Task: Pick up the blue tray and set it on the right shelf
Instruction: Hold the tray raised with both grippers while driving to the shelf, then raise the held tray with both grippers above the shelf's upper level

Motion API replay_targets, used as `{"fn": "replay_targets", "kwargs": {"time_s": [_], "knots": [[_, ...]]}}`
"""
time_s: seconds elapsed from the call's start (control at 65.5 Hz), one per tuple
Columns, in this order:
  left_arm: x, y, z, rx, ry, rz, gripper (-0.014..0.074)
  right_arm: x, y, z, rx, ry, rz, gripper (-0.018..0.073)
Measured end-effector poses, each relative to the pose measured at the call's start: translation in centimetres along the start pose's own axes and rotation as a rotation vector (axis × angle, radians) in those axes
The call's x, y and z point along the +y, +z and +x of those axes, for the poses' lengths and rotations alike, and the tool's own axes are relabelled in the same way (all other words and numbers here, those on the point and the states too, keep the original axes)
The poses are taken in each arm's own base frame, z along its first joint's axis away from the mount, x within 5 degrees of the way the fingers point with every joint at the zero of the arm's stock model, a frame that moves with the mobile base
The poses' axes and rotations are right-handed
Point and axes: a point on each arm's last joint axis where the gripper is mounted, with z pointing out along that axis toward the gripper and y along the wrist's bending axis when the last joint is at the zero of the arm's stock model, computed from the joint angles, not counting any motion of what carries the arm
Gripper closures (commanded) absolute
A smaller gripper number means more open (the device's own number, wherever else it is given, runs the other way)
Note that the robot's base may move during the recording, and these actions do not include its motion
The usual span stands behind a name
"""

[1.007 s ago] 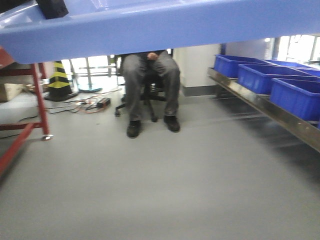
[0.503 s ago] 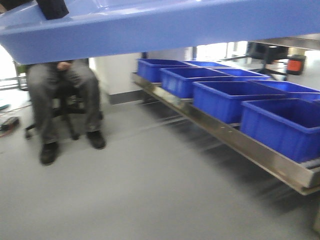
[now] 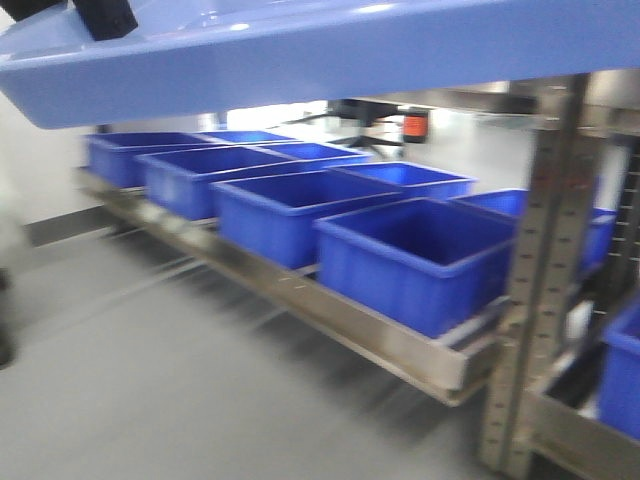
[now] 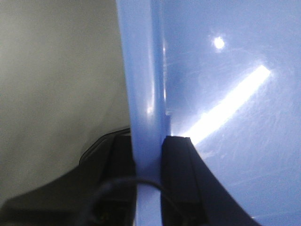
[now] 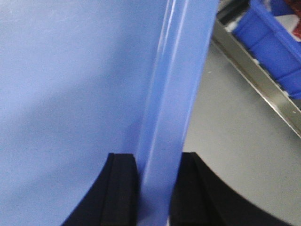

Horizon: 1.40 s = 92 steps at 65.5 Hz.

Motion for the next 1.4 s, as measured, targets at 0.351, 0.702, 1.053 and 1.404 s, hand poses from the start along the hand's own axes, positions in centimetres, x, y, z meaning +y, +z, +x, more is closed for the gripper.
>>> {"fn": "replay_targets", "kwargs": {"time_s": [0.351,0.702,1.053,1.404], "knots": [[0.0,0.0,0.0,0.0,0.0,0.0,0.0643,0.0,0.0,0.0,0.0,0.0,0.0,0.0503],[-0.02,0.0,0.01,0.001,-0.001,0.002,0.0643,-0.01,0.0,-0.01,-0.001,-0.001,0.002,0.0503],[-0.04,0.0,0.01,0.001,-0.002,0.004,0.0643,-0.07,0.0,-0.01,0.0,0.0,0.005,0.0503],[-0.04,0.0,0.01,0.001,-0.002,0.005,0.0643,-0.07,0.0,-0.01,0.0,0.0,0.005,0.0503]]}}
